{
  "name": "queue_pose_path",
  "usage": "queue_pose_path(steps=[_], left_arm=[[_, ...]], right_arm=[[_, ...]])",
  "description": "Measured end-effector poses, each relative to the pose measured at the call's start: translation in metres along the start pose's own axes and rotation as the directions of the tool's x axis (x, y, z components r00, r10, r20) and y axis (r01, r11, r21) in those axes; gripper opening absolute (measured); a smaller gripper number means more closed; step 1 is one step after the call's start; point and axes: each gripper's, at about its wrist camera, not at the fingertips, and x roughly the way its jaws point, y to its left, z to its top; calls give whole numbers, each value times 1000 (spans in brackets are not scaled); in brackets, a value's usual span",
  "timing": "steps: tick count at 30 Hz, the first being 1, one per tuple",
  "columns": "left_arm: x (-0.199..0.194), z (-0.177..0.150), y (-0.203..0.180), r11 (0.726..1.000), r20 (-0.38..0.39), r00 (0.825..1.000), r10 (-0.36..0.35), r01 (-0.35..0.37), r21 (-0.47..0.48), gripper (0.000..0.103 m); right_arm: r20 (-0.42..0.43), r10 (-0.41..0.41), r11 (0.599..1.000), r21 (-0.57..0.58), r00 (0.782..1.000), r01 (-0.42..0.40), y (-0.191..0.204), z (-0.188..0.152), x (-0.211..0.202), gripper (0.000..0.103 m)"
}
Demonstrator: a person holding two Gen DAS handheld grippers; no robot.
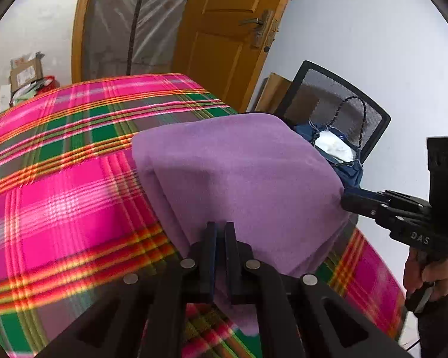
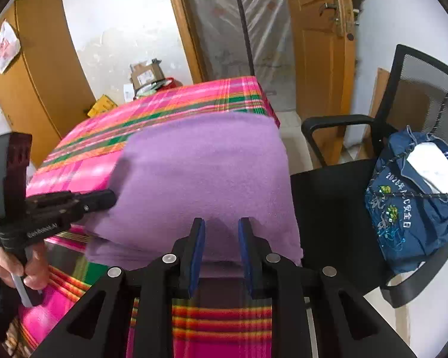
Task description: Fold clothes
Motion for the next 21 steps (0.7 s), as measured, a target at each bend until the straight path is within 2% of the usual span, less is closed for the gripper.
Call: queue_pose_path(steps=[3, 7, 21], left_arm=[[-14, -6, -7, 999, 11, 999, 42, -42, -3, 3], [-31, -23, -20, 992, 15, 992, 126, -126, 0, 3], [-59, -75, -44, 986, -23, 986, 164, -164, 9, 3]], right_arm=[[58, 6, 1000, 1, 998, -6, 8, -5, -22, 32], [69, 7, 1000, 14, 998, -8, 19, -18, -40, 32], [25, 35, 999, 20, 999, -35, 50, -71, -72, 34]])
